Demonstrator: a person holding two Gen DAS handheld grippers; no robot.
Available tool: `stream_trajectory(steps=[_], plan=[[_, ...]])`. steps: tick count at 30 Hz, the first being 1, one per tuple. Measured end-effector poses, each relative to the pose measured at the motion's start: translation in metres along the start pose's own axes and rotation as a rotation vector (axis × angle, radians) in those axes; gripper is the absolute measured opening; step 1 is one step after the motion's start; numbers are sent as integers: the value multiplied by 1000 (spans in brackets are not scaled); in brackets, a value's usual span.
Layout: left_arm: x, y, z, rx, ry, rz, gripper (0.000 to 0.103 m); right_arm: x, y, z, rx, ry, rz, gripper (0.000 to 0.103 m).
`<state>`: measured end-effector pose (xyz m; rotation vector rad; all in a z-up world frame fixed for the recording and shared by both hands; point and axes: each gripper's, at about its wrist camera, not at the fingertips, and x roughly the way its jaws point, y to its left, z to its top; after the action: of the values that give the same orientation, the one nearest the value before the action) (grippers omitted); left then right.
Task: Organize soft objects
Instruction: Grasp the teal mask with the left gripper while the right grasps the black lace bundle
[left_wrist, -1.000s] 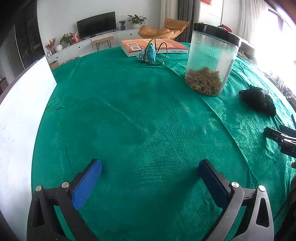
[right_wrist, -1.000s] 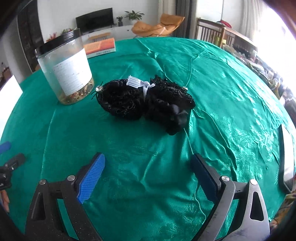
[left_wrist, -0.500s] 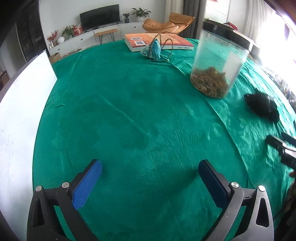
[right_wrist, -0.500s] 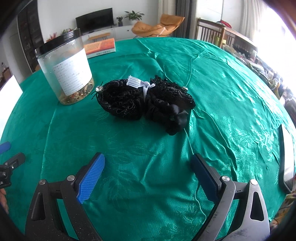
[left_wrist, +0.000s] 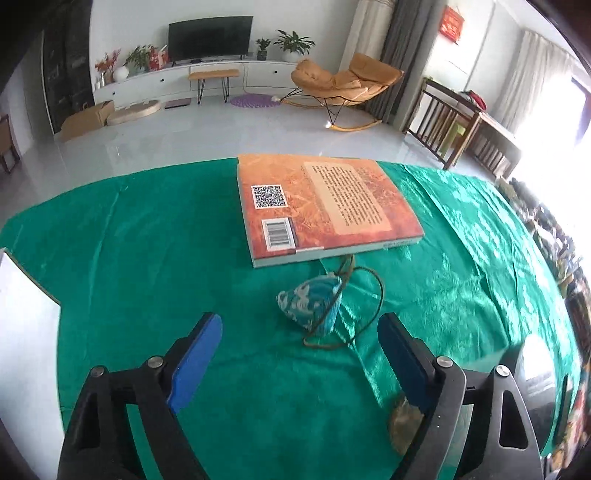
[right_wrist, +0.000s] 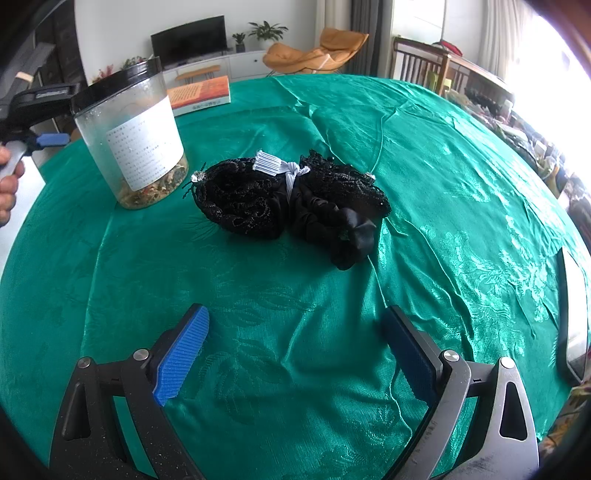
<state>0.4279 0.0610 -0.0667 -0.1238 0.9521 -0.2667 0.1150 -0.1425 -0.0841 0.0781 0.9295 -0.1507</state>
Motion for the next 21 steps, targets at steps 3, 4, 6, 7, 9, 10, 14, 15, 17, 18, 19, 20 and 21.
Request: stream_trajectory(steps=[3, 4, 6, 7, 9, 10, 14, 15, 17, 18, 19, 20, 21], plan=[[14, 2, 14, -96, 10, -141, 86, 0, 0, 0, 0, 0, -1, 97], [20, -3, 18, -90, 24, -165, 87, 0, 0, 0, 0, 0, 0, 97], [33, -19, 24, -16, 66, -146, 87, 0, 0, 0, 1, 0, 0, 97], [42, -27, 24, 26, 88, -107, 87, 0, 1, 0, 1, 0, 0, 97], [58, -35, 19, 89, 123, -11, 87, 0, 1, 1, 1, 0, 0, 97], [65, -35, 16, 100, 130, 26, 87, 0, 1, 1, 1, 0, 0, 97], [71, -21, 9, 70, 107, 50, 49, 0, 1, 1, 1, 0, 0, 97], [72, -17, 8, 58, 114, 52, 42, 0, 1, 1, 1, 0, 0, 97], [65, -11, 6, 42, 92, 37, 41, 0, 1, 1, 1, -1, 0, 97], [61, -9, 4, 48, 80, 44, 41, -2, 2, 0, 0, -1, 1, 97], [55, -6, 3, 49, 66, 45, 41, -3, 3, -1, -1, 1, 5, 97], [48, -2, 1, 43, 52, 42, 41, -4, 1, -1, 3, 9, 19, 97], [42, 3, -1, 32, 40, 33, 41, -8, -5, 0, 43, -1, 55, 95]])
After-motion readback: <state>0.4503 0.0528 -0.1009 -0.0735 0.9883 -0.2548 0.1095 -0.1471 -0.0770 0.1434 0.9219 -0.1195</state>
